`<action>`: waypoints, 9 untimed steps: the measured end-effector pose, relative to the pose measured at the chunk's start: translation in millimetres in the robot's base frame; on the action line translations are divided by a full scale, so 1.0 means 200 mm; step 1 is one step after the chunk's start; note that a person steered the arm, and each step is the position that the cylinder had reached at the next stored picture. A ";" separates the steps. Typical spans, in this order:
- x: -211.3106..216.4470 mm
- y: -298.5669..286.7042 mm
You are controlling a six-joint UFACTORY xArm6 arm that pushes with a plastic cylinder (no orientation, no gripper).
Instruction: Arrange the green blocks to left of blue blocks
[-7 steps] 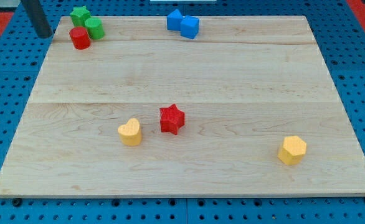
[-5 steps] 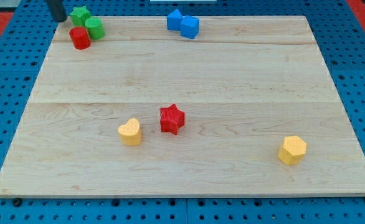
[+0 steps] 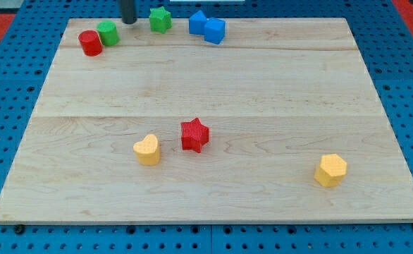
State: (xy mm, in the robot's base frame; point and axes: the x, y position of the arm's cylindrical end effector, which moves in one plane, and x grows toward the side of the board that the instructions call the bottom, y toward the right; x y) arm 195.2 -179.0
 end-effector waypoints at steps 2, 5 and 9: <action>0.19 -0.18; 0.44 -0.10; 0.16 0.15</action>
